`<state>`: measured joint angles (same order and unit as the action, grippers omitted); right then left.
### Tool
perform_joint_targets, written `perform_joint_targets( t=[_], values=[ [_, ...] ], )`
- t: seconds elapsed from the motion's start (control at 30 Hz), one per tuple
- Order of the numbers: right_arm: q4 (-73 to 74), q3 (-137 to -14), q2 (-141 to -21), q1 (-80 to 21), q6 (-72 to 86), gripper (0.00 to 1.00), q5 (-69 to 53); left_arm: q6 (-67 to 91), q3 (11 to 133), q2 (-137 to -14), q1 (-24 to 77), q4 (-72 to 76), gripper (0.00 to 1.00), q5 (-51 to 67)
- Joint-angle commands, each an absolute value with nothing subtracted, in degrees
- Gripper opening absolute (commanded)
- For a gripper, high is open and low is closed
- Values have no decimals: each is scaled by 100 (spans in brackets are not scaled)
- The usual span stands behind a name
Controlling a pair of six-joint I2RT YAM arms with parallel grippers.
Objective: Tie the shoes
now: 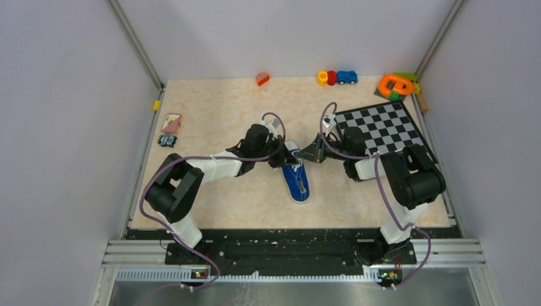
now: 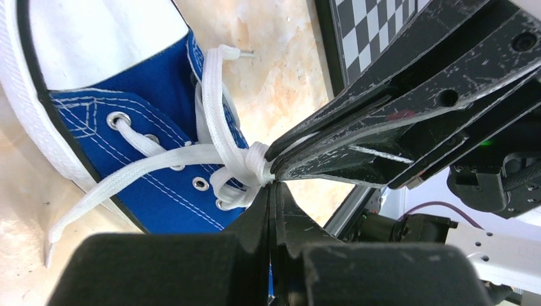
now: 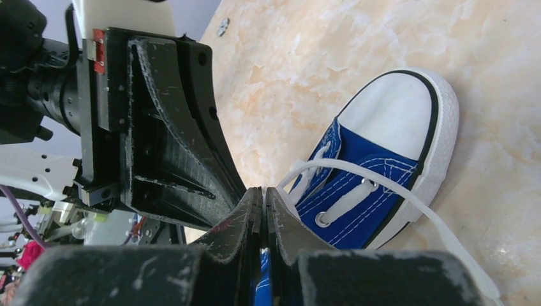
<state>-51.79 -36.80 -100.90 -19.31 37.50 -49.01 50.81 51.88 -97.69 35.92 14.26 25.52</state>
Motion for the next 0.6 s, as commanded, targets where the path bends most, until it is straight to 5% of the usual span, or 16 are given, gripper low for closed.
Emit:
perform_joint_targets(
  t=[0.0,0.57],
  values=[
    [-5070,-3913,-9953,-1923,3676,6,-4749,4895,5449,-9794,3544,1336,0,2311],
    [-4041,-4345,-9713,-2270,3602,10,-4285,4738,5616,-10122,3540,1277,0,2321]
  ],
)
